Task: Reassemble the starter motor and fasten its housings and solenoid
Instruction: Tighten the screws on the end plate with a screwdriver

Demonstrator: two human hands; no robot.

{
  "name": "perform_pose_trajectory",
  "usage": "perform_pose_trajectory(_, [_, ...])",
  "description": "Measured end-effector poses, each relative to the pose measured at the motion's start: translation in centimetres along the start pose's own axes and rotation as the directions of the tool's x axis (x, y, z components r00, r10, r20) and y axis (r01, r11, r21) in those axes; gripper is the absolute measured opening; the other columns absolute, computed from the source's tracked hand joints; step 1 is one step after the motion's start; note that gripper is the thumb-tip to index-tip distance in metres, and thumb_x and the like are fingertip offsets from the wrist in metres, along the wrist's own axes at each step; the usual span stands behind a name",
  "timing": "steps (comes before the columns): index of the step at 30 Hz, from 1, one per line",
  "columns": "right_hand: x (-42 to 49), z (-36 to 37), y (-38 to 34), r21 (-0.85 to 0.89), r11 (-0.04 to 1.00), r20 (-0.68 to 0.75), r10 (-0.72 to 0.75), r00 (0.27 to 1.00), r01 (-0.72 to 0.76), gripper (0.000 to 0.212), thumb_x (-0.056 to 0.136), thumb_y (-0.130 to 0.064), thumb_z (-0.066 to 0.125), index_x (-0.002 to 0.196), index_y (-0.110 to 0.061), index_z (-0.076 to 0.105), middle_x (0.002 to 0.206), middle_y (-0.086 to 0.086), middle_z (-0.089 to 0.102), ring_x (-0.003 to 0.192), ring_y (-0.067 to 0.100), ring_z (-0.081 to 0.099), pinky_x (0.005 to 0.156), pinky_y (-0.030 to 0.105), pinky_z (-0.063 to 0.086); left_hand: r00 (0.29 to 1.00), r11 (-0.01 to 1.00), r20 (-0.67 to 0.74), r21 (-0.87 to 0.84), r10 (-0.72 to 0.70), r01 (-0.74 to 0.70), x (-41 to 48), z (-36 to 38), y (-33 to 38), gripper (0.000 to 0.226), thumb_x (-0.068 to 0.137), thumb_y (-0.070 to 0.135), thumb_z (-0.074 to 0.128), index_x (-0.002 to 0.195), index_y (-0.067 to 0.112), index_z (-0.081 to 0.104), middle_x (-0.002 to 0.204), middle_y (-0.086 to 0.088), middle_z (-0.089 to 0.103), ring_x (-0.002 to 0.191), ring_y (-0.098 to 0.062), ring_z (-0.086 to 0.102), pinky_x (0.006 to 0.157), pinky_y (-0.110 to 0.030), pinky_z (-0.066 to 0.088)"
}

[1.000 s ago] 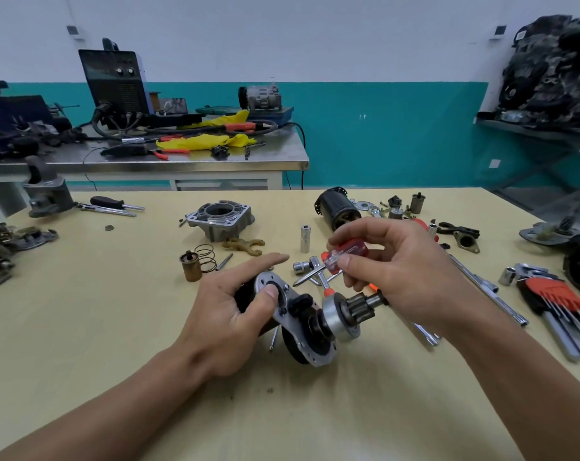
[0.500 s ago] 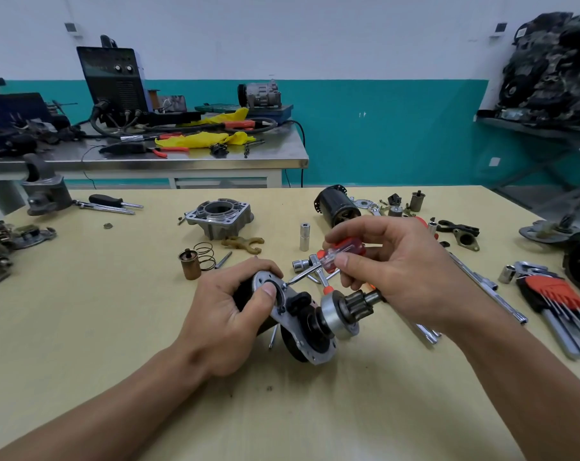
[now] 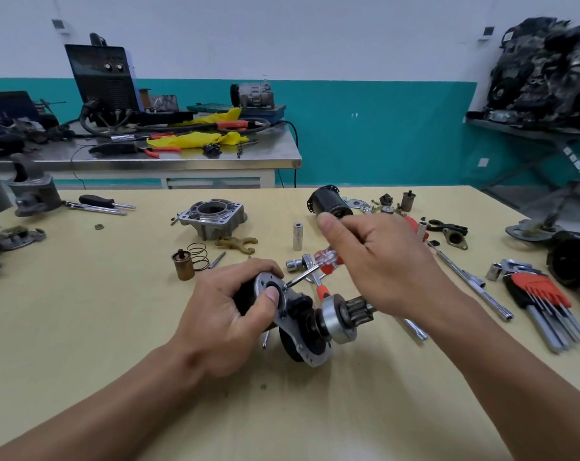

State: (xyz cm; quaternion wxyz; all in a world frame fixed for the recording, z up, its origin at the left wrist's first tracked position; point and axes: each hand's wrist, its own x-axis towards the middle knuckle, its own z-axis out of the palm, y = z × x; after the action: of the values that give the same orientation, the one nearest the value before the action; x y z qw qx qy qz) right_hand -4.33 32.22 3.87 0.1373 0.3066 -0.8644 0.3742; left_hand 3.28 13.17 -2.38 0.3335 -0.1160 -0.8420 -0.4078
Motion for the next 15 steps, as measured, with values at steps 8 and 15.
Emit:
perform_pose_trajectory(8, [-0.3, -1.4, 0.8, 0.124, 0.986, 0.357, 0.063, 0.932, -0.114, 0.021, 0.097, -0.055, 0.044, 0.097, -0.035, 0.049, 0.072, -0.018, 0.056, 0.058, -0.007, 0.046, 0.056, 0.018, 0.036, 0.999, 0.998, 0.0, -0.023, -0.053, 0.053, -0.1, 0.0, 0.0, 0.024, 0.08, 0.041, 0.05, 0.097, 0.029, 0.063, 0.079, 0.007, 0.066, 0.069, -0.019, 0.062, 0.058, -0.034, 0.049])
perform_pose_trajectory(15, [0.0, 0.1, -0.6, -0.095, 0.99, 0.077, 0.108, 0.991, -0.101, 0.067, 0.079, -0.081, 0.018, 0.059, -0.024, 0.045, 0.048, -0.011, 0.043, 0.046, 0.007, 0.042, 0.054, 0.031, 0.033, 0.998, 0.998, 0.002, 0.003, -0.066, 0.066, -0.1, 0.0, 0.1, 0.023, 0.08, 0.041, 0.049, 0.096, 0.031, 0.062, 0.079, 0.005, 0.066, 0.071, -0.02, 0.062, 0.061, -0.038, 0.047])
